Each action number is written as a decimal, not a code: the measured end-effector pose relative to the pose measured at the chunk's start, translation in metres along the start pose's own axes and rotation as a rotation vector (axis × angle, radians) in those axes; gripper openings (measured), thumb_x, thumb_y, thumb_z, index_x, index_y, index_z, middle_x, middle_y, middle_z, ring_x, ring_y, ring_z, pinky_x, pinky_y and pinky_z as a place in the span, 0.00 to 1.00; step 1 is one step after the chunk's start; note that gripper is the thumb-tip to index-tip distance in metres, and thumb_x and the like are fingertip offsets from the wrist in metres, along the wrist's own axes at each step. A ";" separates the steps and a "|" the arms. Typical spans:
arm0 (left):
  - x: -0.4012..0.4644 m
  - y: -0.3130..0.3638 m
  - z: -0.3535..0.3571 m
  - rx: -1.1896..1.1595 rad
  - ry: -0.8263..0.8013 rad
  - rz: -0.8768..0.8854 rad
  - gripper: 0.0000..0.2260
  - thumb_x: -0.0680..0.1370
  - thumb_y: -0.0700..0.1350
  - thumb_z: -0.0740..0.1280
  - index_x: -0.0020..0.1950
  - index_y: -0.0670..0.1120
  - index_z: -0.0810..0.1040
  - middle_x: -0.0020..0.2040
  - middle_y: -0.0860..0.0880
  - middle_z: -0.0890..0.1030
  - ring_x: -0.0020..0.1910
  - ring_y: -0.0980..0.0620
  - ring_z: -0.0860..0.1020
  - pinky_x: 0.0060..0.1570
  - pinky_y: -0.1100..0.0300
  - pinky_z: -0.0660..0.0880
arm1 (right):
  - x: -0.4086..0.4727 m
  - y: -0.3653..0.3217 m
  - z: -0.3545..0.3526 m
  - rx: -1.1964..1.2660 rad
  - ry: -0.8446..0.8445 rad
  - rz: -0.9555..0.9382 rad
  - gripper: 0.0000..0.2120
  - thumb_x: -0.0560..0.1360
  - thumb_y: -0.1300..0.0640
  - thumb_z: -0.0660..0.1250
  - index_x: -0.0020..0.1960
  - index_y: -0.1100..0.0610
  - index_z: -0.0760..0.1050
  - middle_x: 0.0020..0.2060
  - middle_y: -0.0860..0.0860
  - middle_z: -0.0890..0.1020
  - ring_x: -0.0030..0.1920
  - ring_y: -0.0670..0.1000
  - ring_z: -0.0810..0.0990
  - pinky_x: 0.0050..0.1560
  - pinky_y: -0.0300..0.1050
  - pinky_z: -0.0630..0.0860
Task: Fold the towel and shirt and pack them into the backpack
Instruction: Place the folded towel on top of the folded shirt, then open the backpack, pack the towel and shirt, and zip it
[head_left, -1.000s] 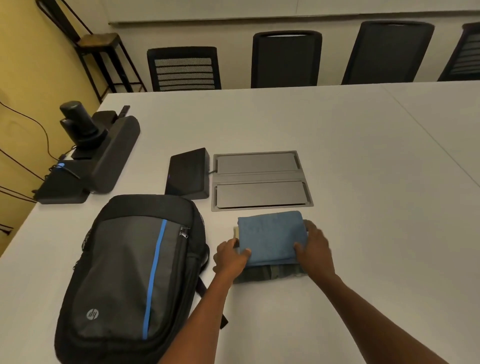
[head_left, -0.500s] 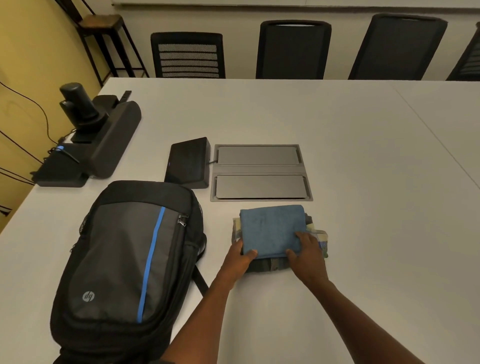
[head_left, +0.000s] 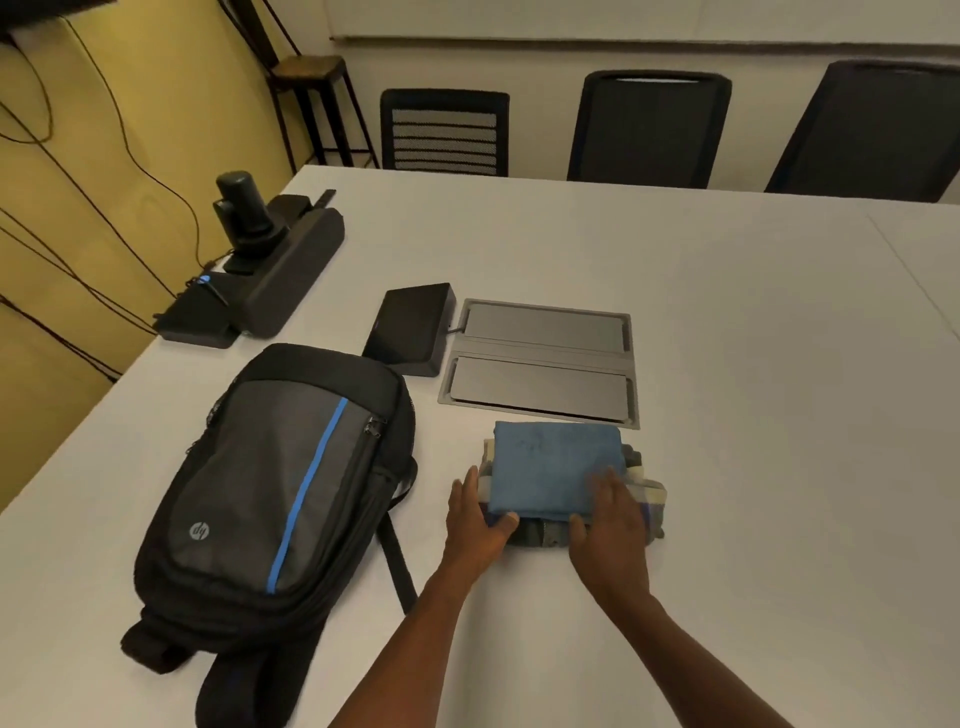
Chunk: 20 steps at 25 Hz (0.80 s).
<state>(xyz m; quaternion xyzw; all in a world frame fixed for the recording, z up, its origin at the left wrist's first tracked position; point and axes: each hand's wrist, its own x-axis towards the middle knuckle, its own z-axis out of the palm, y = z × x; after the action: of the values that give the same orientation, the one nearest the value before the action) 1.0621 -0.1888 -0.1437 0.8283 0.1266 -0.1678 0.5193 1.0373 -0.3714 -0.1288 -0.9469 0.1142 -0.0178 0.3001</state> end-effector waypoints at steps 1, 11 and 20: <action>-0.009 0.003 -0.005 0.021 0.028 -0.008 0.42 0.76 0.49 0.73 0.80 0.54 0.48 0.81 0.47 0.50 0.79 0.45 0.53 0.75 0.44 0.60 | -0.002 -0.009 0.000 0.021 -0.035 -0.028 0.30 0.75 0.58 0.69 0.75 0.57 0.63 0.75 0.57 0.65 0.74 0.59 0.64 0.74 0.58 0.64; -0.104 -0.027 -0.100 0.068 0.380 -0.049 0.38 0.77 0.47 0.71 0.80 0.53 0.52 0.80 0.47 0.52 0.78 0.45 0.56 0.73 0.45 0.64 | -0.045 -0.101 0.005 0.278 -0.220 -0.210 0.24 0.79 0.55 0.64 0.74 0.58 0.64 0.69 0.56 0.71 0.68 0.57 0.70 0.68 0.52 0.67; -0.142 -0.089 -0.180 0.060 0.489 -0.111 0.38 0.76 0.45 0.72 0.80 0.48 0.54 0.79 0.44 0.55 0.78 0.44 0.56 0.75 0.47 0.61 | -0.090 -0.179 0.056 0.316 -0.353 -0.243 0.26 0.80 0.52 0.64 0.75 0.55 0.61 0.72 0.53 0.69 0.71 0.54 0.69 0.70 0.49 0.66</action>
<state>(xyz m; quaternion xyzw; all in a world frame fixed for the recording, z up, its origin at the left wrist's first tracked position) 0.9249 0.0069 -0.0857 0.8513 0.2885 0.0056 0.4383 0.9920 -0.1774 -0.0686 -0.8834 -0.0589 0.0940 0.4553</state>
